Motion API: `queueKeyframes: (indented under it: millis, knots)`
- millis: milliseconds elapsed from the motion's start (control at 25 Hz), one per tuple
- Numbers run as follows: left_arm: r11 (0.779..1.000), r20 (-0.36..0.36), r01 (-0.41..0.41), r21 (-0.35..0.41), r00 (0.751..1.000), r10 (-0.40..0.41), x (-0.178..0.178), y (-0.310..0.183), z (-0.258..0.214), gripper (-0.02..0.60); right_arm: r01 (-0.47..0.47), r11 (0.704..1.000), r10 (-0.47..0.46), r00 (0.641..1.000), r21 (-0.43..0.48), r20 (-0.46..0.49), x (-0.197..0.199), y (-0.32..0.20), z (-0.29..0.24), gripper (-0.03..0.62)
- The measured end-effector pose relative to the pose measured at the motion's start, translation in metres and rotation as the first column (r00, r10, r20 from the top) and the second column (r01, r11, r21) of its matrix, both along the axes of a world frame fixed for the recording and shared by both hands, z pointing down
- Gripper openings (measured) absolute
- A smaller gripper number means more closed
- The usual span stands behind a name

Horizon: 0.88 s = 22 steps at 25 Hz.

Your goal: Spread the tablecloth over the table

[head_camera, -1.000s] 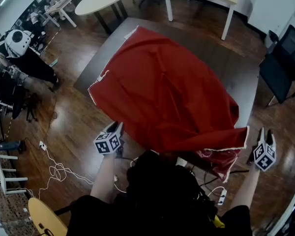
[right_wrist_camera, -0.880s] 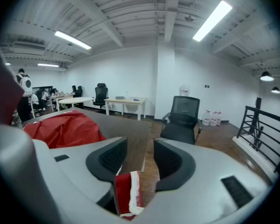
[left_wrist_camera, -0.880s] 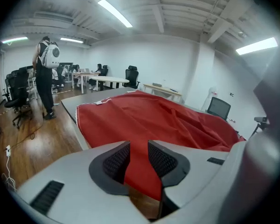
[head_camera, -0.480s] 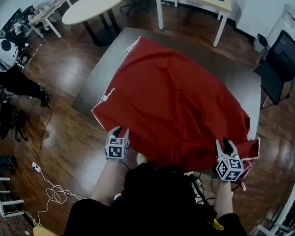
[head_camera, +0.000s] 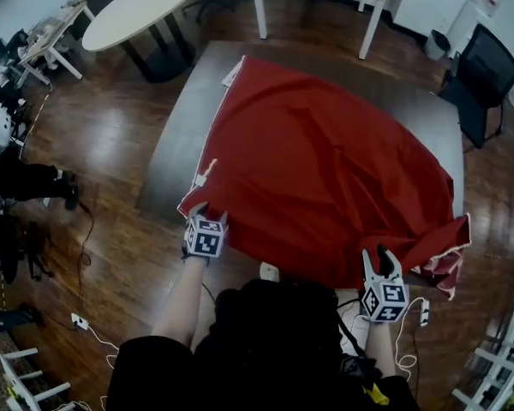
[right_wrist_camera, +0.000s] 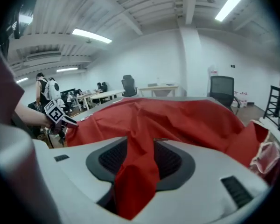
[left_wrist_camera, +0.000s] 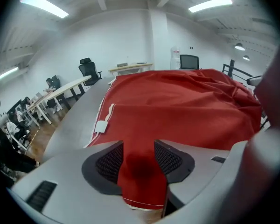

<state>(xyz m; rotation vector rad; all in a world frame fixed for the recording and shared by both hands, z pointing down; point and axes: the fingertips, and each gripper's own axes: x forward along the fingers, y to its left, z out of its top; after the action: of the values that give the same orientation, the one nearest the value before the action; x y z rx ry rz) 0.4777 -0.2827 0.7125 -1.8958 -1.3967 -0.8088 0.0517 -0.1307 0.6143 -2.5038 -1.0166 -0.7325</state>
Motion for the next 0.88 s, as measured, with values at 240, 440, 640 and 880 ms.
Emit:
queueKeyframes:
  millis: [240, 440, 640, 880]
  knots:
    - [0.999, 0.064, 0.003, 0.042, 0.998, -0.006, 0.019, 0.011, 0.012, 0.255, -0.055, 0.997, 0.050, 0.995, 0.056, 0.084, -0.021, -0.019, 0.030, 0.186]
    - [0.999, 0.179, 0.049, 0.001, 0.983, -0.048, 0.034, 0.015, 0.001, 0.171, -0.021, 0.999, 0.016, 0.995, 0.050, 0.102, 0.019, -0.020, 0.031, 0.102]
    - [0.994, 0.144, 0.109, 0.010, 0.983, -0.110, 0.068, 0.004, -0.001, 0.038, -0.007, 0.998, -0.002, 0.990, 0.062, 0.140, 0.033, -0.017, 0.043, 0.095]
    - [0.964, 0.040, 0.262, 0.042, 0.964, -0.264, 0.139, -0.047, -0.008, 0.031, -0.002, 0.995, -0.020, 0.972, 0.095, 0.233, 0.033, -0.020, 0.069, 0.096]
